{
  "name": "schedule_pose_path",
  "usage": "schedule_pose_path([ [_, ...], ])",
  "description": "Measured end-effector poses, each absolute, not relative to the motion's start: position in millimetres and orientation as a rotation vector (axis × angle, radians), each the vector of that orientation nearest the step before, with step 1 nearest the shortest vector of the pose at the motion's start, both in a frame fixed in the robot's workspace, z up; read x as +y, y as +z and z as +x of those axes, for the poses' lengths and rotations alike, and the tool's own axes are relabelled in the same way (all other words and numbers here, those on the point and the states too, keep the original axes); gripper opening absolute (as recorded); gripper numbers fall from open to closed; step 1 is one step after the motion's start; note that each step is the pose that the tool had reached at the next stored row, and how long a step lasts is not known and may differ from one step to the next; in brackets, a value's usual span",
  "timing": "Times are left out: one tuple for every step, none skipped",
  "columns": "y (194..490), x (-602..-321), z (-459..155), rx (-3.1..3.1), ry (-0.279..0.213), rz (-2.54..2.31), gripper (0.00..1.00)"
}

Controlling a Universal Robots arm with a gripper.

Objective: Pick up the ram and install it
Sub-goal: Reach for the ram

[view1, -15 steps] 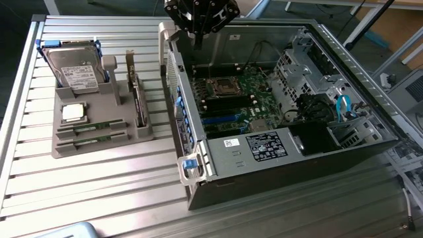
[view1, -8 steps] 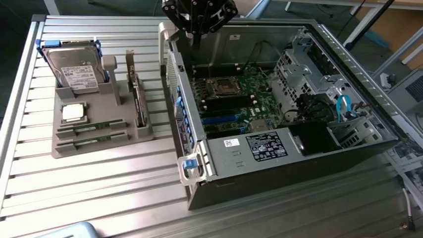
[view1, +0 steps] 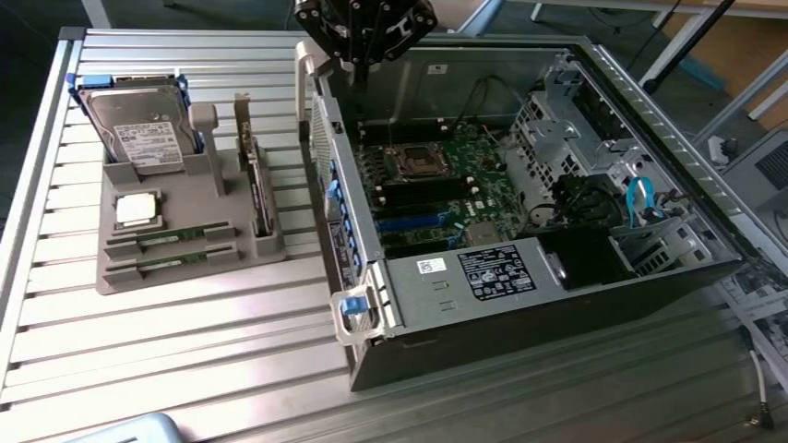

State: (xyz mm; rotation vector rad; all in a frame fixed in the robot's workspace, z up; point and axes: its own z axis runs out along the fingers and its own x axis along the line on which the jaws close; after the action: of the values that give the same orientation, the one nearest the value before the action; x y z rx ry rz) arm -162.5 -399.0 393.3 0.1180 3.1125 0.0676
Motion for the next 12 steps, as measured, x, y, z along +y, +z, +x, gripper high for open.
schedule_pose_path([
  [393.3, -398.9, -163.2, 3.112, 0.068, 0.118, 0.11],
  [393.3, -399.0, -164.0, 3.113, 0.068, 0.118, 0.11],
  [393.3, -398.9, -164.8, 3.112, 0.068, 0.118, 0.11],
  [393.3, -398.9, -165.7, 3.112, 0.068, 0.118, 0.11],
  [393.3, -398.9, -166.5, 3.112, 0.068, 0.118, 0.11],
  [393.3, -398.9, -167.2, 3.113, 0.068, 0.118, 0.11],
  [393.3, -398.9, -168.2, 3.112, 0.068, 0.118, 0.11],
  [393.3, -398.9, -169.4, 3.112, 0.068, 0.118, 0.11],
  [393.3, -398.9, -170.1, 3.112, 0.068, 0.118, 0.11],
  [393.2, -398.9, -171.0, 3.112, 0.068, 0.118, 0.11],
  [393.2, -398.9, -171.7, 3.112, 0.068, 0.118, 0.11],
  [393.3, -398.9, -172.3, 3.112, 0.068, 0.118, 0.11],
])
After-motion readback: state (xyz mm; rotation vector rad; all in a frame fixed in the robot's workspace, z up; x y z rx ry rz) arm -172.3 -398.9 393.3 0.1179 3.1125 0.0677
